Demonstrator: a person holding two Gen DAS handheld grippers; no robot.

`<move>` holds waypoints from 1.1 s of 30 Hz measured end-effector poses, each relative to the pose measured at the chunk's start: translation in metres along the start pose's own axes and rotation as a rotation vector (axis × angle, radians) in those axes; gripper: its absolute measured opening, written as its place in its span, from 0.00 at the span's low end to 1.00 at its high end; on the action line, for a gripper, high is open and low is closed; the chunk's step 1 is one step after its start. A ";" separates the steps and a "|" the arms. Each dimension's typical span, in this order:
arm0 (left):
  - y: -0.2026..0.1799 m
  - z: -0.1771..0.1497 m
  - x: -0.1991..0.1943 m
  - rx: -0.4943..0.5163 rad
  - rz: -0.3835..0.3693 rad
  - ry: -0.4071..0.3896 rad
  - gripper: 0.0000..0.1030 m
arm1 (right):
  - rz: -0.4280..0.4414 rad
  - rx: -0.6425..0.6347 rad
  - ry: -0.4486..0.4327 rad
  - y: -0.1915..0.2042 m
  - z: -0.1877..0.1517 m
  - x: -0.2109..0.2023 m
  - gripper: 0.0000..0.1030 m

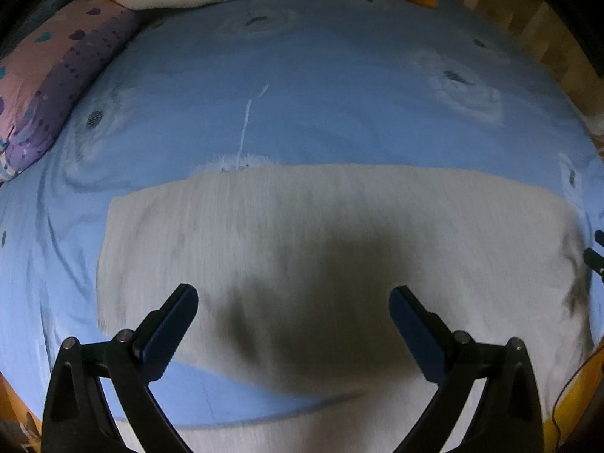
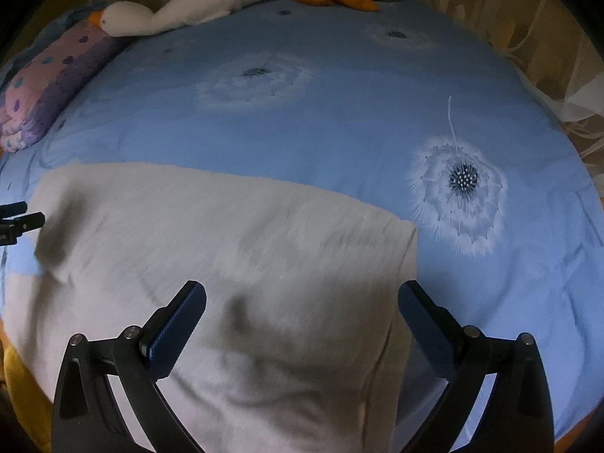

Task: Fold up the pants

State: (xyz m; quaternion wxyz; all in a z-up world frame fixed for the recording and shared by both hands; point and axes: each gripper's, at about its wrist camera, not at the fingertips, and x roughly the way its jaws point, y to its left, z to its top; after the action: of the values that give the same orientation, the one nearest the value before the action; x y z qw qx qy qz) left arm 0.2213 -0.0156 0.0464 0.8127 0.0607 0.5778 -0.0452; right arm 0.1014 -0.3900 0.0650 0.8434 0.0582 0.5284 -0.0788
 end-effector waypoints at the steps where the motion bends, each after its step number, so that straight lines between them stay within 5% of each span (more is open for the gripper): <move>1: 0.001 0.008 0.008 0.003 0.004 0.010 1.00 | -0.006 0.004 0.005 -0.003 0.005 0.005 1.00; 14: 0.002 0.060 0.060 0.103 -0.043 0.027 1.00 | -0.037 -0.005 0.069 -0.019 0.042 0.061 1.00; 33: 0.002 0.054 0.078 0.097 -0.051 -0.009 0.99 | -0.011 -0.053 0.070 -0.015 0.047 0.098 0.99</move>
State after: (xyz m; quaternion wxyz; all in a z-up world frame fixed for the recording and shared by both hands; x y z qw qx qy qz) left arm 0.2976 -0.0216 -0.0101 0.8100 0.0851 0.5724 -0.0944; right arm 0.1817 -0.4203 -0.0032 0.8250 0.0357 0.5600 -0.0674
